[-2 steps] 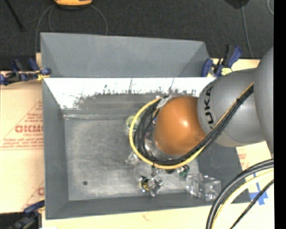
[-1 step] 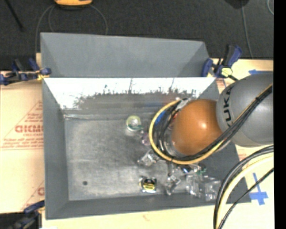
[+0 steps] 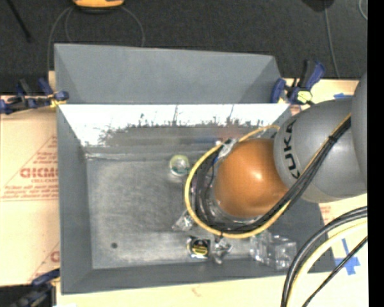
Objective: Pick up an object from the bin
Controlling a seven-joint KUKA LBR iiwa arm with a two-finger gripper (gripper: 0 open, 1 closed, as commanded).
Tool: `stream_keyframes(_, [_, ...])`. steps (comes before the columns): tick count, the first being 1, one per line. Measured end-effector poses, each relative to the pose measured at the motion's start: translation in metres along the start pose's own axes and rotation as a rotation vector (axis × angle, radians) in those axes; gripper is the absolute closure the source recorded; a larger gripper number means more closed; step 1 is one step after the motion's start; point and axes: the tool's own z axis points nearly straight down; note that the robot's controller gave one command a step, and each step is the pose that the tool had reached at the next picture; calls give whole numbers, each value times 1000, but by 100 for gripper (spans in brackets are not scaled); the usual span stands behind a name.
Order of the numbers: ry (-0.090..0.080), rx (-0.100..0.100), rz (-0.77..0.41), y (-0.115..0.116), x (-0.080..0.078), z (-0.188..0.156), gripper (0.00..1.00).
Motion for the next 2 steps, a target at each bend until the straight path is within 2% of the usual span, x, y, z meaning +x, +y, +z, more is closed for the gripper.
stream_keyframes(1, [7,-8,5,2,2,1,100])
stream_keyframes(2, [9,-9,9,-6,9,-118,100])
